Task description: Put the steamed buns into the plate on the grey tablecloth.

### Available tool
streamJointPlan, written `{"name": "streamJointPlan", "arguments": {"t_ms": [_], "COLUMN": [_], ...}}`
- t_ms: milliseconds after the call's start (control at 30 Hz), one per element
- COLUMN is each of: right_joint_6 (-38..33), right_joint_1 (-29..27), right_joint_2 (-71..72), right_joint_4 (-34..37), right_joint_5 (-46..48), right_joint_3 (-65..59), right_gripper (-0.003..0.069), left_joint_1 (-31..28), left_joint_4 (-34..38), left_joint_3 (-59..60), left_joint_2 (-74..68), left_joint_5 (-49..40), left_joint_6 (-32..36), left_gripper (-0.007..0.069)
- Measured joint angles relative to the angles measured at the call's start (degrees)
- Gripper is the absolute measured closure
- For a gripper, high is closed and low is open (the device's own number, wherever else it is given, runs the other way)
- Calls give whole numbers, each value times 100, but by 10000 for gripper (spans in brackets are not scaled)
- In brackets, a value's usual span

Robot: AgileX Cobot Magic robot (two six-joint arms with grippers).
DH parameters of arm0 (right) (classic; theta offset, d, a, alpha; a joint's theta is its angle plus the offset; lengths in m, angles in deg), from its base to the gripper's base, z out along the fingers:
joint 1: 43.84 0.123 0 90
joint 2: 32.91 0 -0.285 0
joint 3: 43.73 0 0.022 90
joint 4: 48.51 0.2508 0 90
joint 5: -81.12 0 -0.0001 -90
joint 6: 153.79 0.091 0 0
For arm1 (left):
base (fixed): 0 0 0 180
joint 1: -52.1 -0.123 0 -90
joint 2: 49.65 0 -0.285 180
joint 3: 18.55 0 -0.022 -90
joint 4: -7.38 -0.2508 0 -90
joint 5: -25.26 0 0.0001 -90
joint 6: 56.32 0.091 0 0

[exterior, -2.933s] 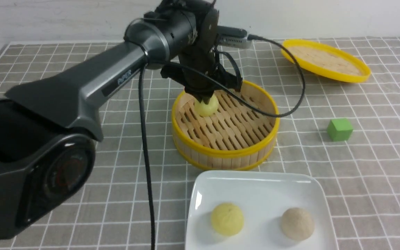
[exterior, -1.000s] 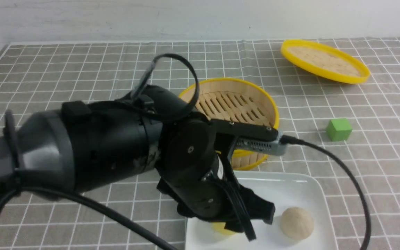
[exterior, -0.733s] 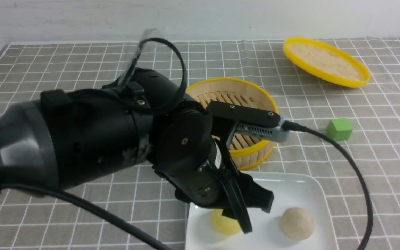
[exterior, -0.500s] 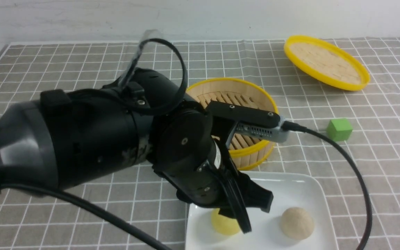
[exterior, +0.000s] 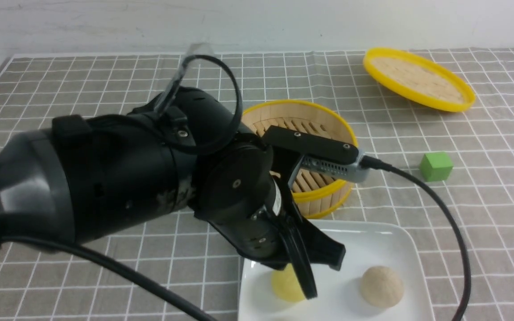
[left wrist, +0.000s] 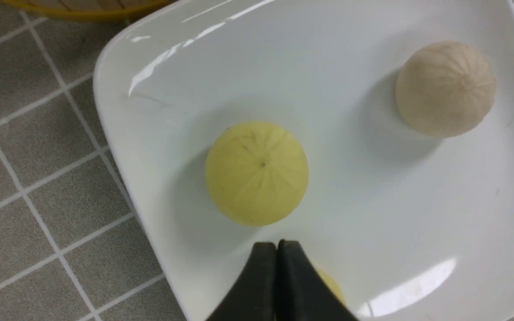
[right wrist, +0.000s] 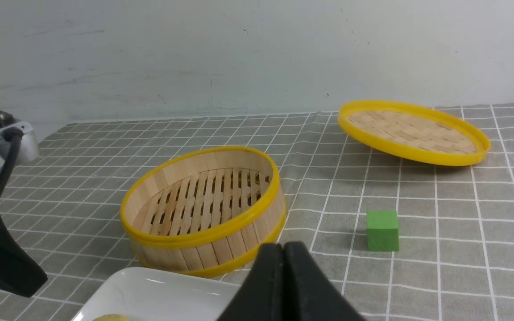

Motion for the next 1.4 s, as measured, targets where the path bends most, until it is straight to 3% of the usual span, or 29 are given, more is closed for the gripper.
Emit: {"name": "streamJointPlan", "arguments": {"t_ms": [567, 867, 1033, 1400], "right_joint_6": [0, 0, 0, 0], "right_joint_1": [-121, -1653, -2531, -3230], "right_joint_2": [15, 69, 69, 69], "right_joint_4": [52, 263, 492, 772], "right_joint_5": [-278, -364, -501, -1041], "right_joint_3": [-1099, -1834, -2107, -2380], "right_gripper": [657, 650, 648, 636], "left_joint_1": [0, 0, 0, 4], "left_joint_4": [-39, -183, -637, -1684], "left_joint_3": [0, 0, 0, 0], "left_joint_2": [0, 105, 574, 1938], "left_joint_5": [40, -30, -210, -802], "left_joint_6": [0, 0, 0, 0], "left_gripper": [622, 622, 621, 619]}}
